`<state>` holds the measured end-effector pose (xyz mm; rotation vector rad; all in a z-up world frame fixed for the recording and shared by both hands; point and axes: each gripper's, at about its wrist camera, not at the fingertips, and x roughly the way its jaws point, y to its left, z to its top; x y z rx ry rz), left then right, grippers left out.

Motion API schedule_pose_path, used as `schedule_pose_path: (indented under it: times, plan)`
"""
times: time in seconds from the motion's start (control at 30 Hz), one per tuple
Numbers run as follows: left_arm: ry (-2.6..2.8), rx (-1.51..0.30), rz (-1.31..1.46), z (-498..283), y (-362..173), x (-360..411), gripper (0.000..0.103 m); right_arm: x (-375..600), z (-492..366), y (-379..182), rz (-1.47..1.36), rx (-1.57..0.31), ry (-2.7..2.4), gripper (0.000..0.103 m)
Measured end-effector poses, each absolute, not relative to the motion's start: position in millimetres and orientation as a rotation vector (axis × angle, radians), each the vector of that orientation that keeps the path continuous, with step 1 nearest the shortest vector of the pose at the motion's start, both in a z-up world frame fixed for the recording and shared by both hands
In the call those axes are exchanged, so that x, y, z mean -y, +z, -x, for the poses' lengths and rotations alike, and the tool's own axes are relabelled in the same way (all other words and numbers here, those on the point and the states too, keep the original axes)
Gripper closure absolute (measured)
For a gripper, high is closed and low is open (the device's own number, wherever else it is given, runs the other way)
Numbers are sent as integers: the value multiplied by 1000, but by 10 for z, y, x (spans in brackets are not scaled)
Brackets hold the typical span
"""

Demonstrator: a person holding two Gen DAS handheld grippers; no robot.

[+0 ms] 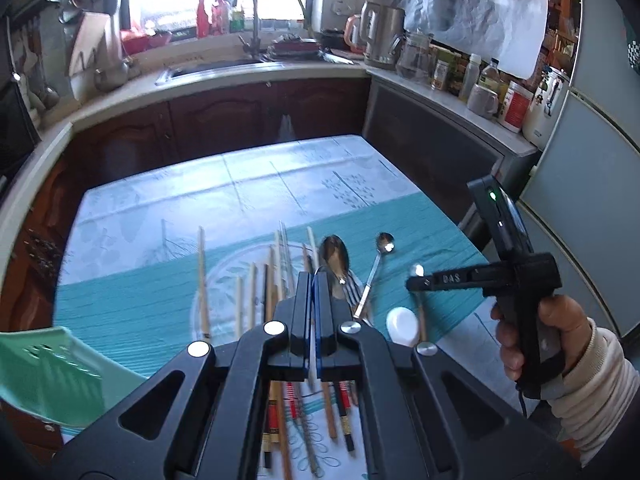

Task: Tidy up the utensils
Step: 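Lift both held spoons and carry them over the green utensil holder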

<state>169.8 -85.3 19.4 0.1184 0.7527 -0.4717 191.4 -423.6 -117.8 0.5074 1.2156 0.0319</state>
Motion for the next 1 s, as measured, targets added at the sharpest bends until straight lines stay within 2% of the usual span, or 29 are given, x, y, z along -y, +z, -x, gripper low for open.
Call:
schedule_pose_path:
  times: [0.07,0.23,0.47,0.6,0.77,1.0]
  plan:
    - [-440,-718,-131,-1654,293,784,103,4229,-1906,-1182,-517,-1207,51,100]
    - [-319,-585,-189,-1471,650,545,103,4066,-1782,-1014,-431,-1155,66,100]
    - [-110,-369,-281,-1092,1273,21,103,3450,-1473,-293,-200,-935,176,100]
    - [1,-281,-335,-931,1458,-300,103,3027,-1295,115,-120,-784,276,101]
    - [108,-234,-391,-860,1376,-664,103,2513,-1160,460,-60,-601,373,101]
    - [94,-208,-452,-868,899,-905,103,2097,-1199,633,-96,-500,447,101]
